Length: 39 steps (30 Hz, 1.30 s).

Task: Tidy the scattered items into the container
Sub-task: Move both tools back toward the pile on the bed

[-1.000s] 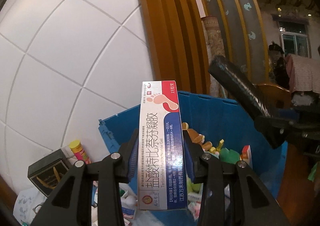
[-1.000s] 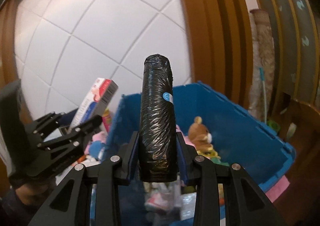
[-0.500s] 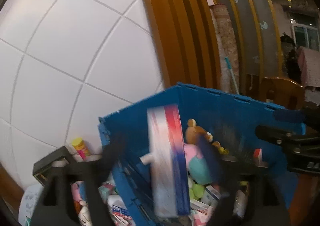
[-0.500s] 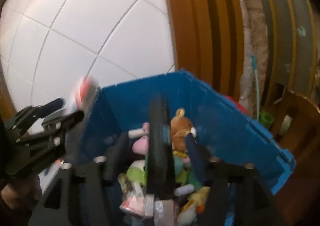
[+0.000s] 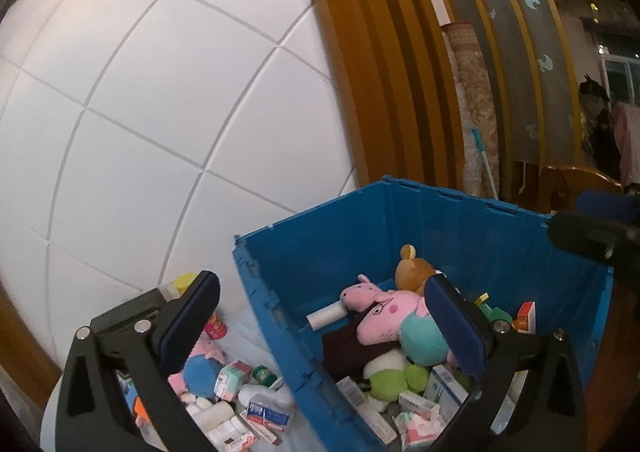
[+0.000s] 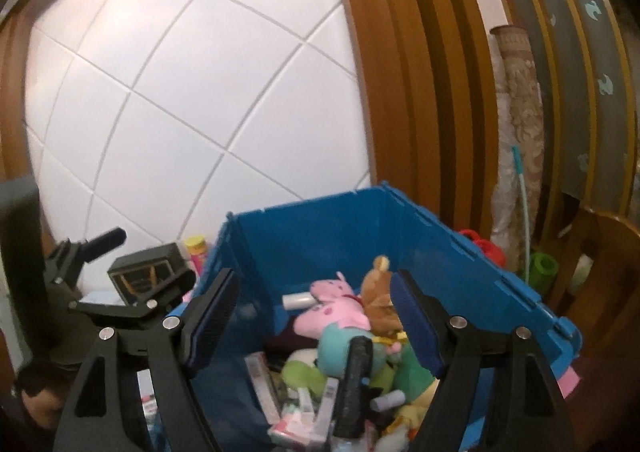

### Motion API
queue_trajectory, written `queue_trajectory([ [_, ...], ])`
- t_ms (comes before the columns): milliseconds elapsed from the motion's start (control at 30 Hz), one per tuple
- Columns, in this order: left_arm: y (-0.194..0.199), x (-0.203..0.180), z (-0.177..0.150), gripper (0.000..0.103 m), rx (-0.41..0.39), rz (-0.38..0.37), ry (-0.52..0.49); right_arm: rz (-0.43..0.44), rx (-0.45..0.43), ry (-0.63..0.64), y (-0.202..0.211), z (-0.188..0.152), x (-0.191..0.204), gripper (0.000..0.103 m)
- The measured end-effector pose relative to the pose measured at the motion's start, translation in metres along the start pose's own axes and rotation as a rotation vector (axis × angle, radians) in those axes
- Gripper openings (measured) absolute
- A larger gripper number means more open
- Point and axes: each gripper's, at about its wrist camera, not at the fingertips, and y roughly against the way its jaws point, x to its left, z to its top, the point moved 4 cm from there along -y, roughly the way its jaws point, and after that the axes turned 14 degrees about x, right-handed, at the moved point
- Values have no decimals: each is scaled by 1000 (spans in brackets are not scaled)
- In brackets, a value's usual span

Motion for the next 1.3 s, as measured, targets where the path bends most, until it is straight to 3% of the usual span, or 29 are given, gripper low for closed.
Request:
queue_trajectory([
  [333, 23, 80, -91, 103, 41, 95, 152, 116, -61, 84, 14, -20, 62, 88],
  [633, 42, 172, -171, 103, 124, 227, 292, 254, 12, 196, -18, -50, 147, 90],
  [800, 50, 201, -195, 103, 130, 258, 332, 267, 29, 242, -29, -69, 178, 90],
  [1000, 54, 215, -207, 103, 95, 226, 293, 236, 50, 229, -34, -97, 204, 90],
  [1133, 51, 221, -207, 103, 98, 179, 221, 178, 36, 207, -29, -112, 225, 96],
  [1300, 51, 234, -220, 103, 98, 144, 123, 102, 48, 170, -34, -131, 248, 96],
])
